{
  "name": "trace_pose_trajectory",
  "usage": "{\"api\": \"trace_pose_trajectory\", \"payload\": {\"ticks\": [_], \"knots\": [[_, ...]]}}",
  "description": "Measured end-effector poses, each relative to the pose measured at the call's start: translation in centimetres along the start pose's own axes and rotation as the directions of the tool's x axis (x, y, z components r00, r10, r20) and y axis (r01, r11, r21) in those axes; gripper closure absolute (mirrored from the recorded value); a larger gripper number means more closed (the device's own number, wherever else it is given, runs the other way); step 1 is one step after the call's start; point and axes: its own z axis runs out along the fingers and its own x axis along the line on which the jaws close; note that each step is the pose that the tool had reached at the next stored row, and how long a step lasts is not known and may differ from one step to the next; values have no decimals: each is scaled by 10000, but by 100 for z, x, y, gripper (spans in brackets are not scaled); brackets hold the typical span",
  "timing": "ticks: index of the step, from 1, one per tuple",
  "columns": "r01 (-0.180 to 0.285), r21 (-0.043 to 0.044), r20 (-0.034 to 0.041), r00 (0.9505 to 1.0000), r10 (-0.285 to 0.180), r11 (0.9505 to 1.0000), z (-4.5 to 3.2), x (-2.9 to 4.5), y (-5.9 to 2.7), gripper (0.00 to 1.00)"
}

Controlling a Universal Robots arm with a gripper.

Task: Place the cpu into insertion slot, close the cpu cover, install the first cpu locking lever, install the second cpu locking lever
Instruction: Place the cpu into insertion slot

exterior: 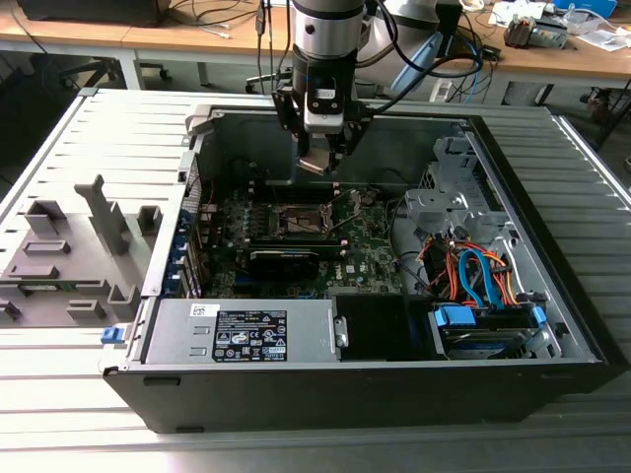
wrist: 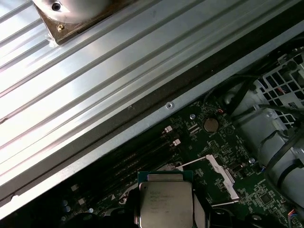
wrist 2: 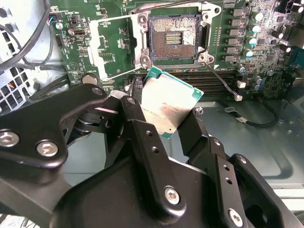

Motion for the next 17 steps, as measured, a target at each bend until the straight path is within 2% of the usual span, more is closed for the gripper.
{"api": "trace_pose_trajectory", "payload": {"ticks": [17], "knots": [[-301,-6,26,9995,301,9995,0,0,0,46]]}}
